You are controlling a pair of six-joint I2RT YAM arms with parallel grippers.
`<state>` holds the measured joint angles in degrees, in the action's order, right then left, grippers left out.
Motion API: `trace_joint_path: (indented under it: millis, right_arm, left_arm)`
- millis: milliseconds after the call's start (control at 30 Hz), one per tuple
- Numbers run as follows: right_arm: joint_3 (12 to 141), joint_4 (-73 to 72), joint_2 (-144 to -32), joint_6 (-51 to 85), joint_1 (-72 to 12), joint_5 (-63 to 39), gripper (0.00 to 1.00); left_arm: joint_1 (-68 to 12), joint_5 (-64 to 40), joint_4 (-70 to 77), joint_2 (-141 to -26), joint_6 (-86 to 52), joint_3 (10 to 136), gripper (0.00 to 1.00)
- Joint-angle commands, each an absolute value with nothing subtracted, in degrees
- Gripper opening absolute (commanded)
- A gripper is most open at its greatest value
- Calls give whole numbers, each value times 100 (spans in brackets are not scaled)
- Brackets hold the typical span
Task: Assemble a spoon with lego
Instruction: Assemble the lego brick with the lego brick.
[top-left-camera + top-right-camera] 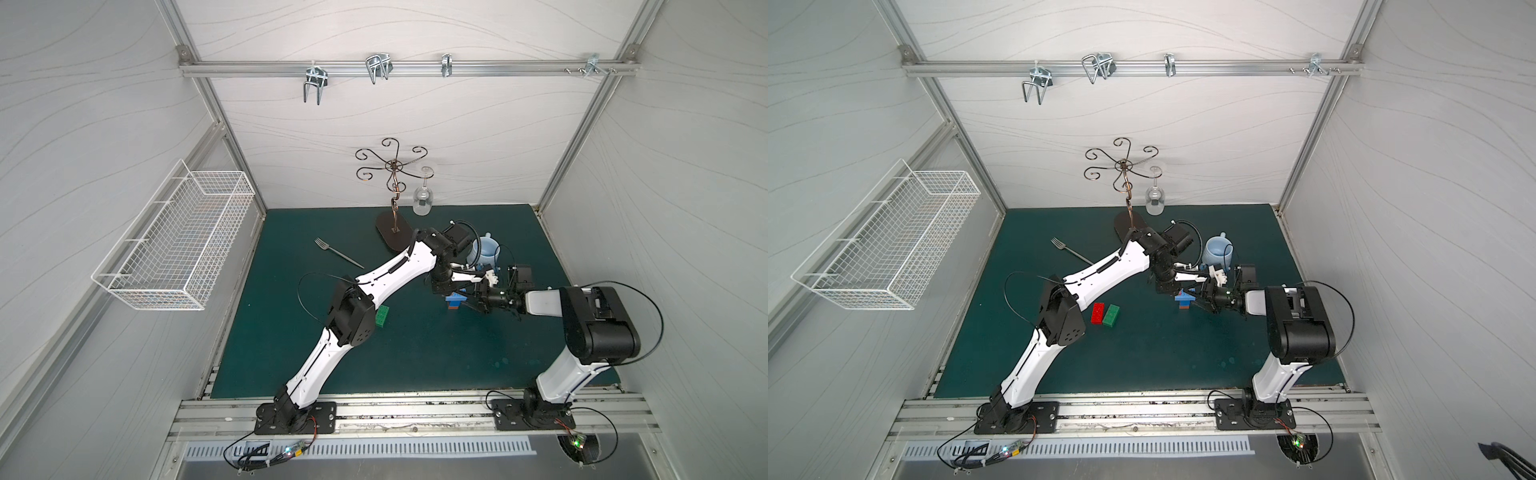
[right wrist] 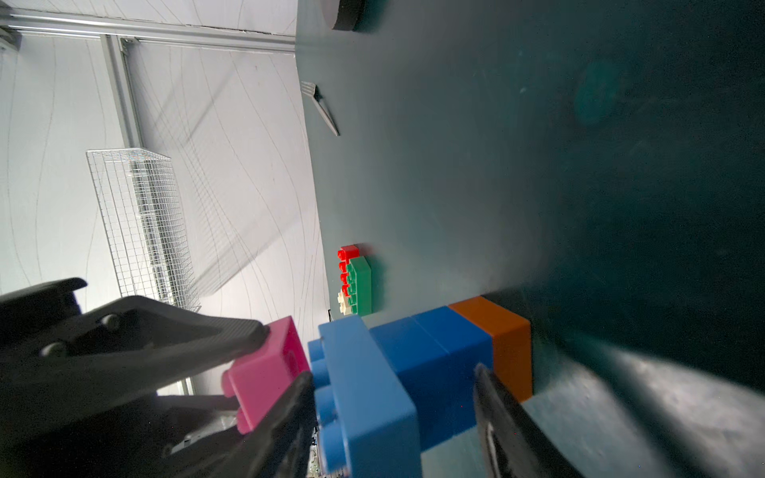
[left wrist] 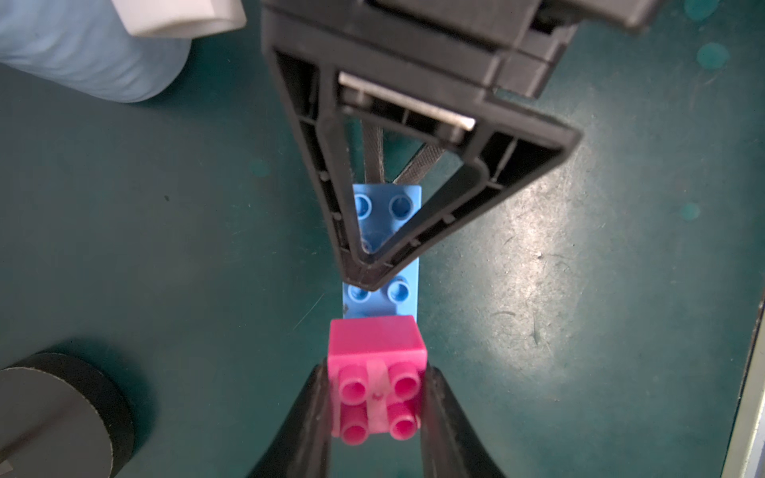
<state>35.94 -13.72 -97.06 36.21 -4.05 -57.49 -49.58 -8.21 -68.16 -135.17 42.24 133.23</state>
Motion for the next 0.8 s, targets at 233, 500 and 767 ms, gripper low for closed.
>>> trace_joint_path:
  millis: [233,500,767]
  right_arm:
    - [3629,-1143,-9898,3541,-431,-5625,61]
    - [3642,-1126,-9939,3538,-431,-5616,61]
    - [3656,-1071,-9912,3499,-431,-5605,61]
  left_arm:
    - [-5036,-788,-7143,-13731,4565,13814,6]
    - [-5054,-760,-7374,-13786,4739,13948,5]
    - [-5054,-673,-7236,-13706,5217,13825,3]
